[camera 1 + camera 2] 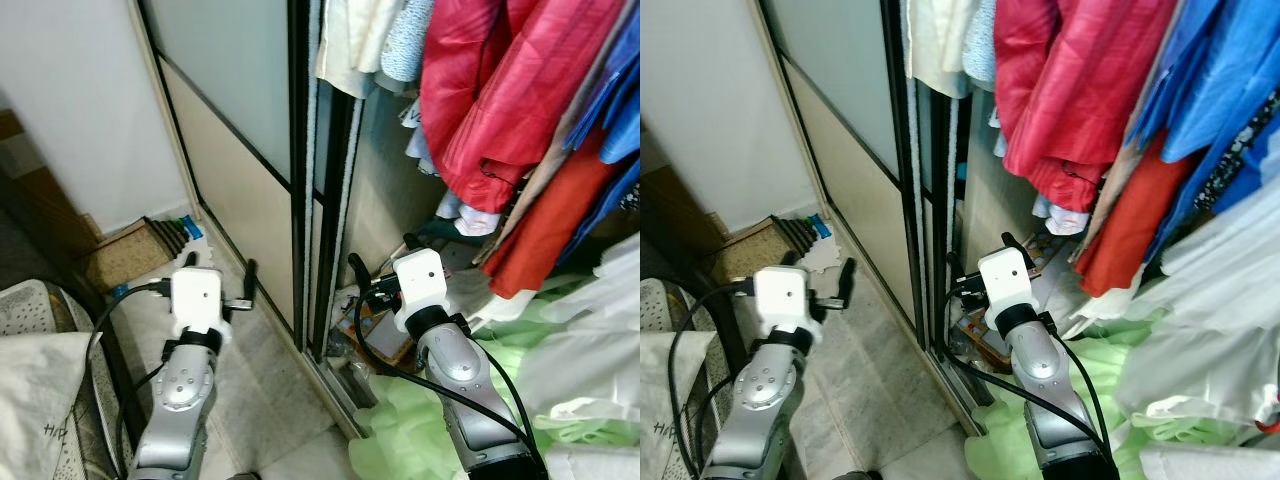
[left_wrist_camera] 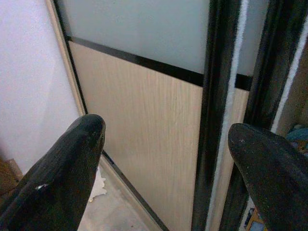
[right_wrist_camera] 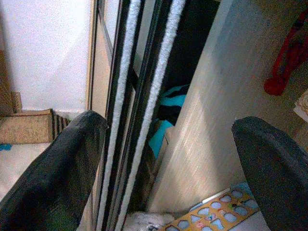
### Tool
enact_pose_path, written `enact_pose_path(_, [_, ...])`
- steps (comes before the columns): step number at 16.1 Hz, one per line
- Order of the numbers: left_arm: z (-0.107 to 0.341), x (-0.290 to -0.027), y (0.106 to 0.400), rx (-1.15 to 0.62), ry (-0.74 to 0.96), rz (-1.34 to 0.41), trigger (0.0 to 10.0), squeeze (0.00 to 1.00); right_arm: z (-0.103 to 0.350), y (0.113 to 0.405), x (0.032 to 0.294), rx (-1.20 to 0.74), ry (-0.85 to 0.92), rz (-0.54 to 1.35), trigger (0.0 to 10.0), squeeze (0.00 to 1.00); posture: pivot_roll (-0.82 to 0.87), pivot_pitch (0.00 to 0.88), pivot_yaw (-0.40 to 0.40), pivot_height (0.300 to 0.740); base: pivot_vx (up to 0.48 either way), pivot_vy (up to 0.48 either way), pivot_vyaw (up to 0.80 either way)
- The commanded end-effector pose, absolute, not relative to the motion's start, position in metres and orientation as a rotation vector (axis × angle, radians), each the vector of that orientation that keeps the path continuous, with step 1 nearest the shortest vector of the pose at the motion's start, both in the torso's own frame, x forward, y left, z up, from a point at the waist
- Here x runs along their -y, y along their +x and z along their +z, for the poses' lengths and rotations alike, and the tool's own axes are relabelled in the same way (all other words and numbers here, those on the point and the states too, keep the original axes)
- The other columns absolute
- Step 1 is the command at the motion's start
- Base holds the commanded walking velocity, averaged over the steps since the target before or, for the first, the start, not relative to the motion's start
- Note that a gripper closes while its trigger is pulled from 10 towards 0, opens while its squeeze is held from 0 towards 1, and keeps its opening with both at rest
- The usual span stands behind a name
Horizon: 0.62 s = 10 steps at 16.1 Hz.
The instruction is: Clean up the room
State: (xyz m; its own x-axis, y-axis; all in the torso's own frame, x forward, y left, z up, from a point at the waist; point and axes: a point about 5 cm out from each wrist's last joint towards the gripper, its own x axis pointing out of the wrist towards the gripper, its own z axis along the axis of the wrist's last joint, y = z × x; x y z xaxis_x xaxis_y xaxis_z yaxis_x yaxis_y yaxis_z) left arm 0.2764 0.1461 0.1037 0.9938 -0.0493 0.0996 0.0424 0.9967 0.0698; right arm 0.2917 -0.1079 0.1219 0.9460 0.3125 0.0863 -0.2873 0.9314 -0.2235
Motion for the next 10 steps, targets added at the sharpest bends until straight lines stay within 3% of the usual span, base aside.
enact_pose_path(1, [0.106, -0.149, 0.277, 0.103, 0.071, -0.044, 10.0, 0.0, 0.127, 0.291, 0.111, 0.144, -0.212, 0.291, 10.0, 0.0, 0.04, 0.126, 0.014, 0.74, 0.0, 0.0, 0.0])
enact_pose_path(5, [0.09, -0.168, 0.266, 0.035, 0.024, 0.01, 10.0, 0.0, 0.122, 0.286, 0.124, 0.119, -0.178, 0.247, 10.0, 0.0, 0.03, 0.106, 0.038, 0.74, 0.0, 0.0, 0.11])
enact_pose_path(10, [0.092, -0.163, 0.264, 0.042, 0.016, 0.007, 10.0, 0.0, 0.126, 0.283, 0.129, 0.128, -0.188, 0.23, 10.0, 0.0, 0.03, 0.1, 0.025, 0.74, 0.0, 0.0, 0.76])
